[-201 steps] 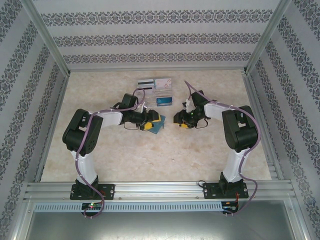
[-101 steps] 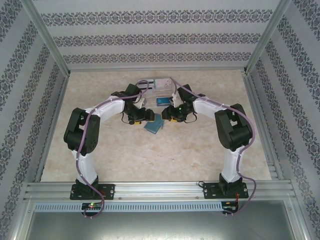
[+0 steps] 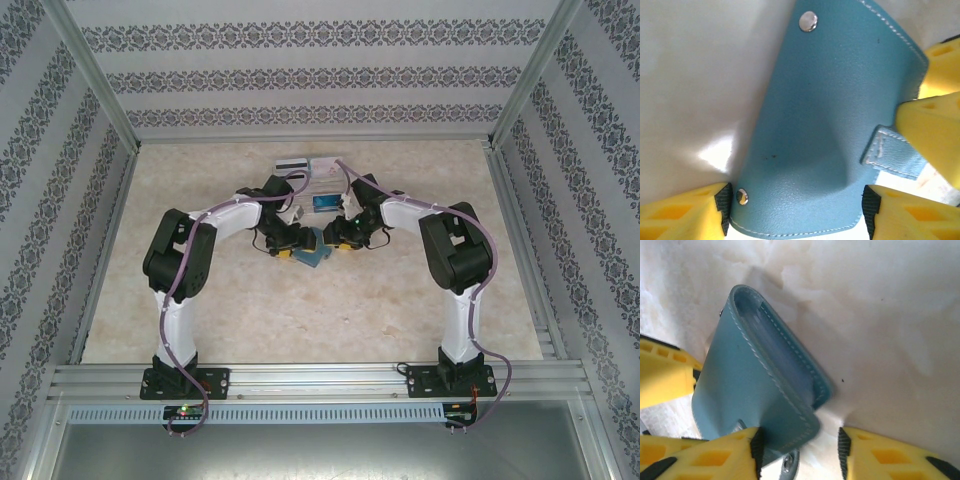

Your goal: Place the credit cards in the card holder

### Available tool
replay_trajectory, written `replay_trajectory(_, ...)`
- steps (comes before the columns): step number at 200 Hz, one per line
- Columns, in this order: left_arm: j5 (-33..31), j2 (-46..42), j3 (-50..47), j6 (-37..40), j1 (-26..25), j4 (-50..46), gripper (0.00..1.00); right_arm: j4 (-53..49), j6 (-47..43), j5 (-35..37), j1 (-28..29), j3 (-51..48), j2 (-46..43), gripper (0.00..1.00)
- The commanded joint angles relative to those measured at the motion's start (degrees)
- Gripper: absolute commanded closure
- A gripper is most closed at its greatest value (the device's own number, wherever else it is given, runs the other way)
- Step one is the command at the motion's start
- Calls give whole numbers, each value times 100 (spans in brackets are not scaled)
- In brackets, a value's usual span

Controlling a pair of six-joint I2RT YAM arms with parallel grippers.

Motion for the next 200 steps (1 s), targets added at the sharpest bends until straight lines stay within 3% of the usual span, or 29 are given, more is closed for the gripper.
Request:
replay_trajectory(1, 522, 57, 20, -230, -75, 522, 36, -9, -40, 0, 96, 16, 266, 57)
replay_trajectory(19, 872, 15, -84, -495, -77, 981, 46, -11, -49, -32, 94, -4, 290, 58)
replay_trajectory(70, 1456, -258, -359, -1312, 37, 2312, 56, 109, 16, -195, 78, -86, 287, 57)
replay_trajectory(91, 1353, -395, -409, -1323, 117, 2353, 64, 305, 123, -394, 0, -184, 248, 57)
replay_trajectory(109, 1262, -427, -372, -1212, 170, 2212, 77, 410, 180, -473, -67, -253, 160, 56)
replay_trajectory(153, 1236, -505, -341, -1082, 302, 2002, 96, 678, 341, -734, -293, -427, -235, 46)
replay_trajectory(200, 1723, -877, -954, -1844, 635, 3156, 100, 1894, 1138, -1331, -644, -918, -589, 38)
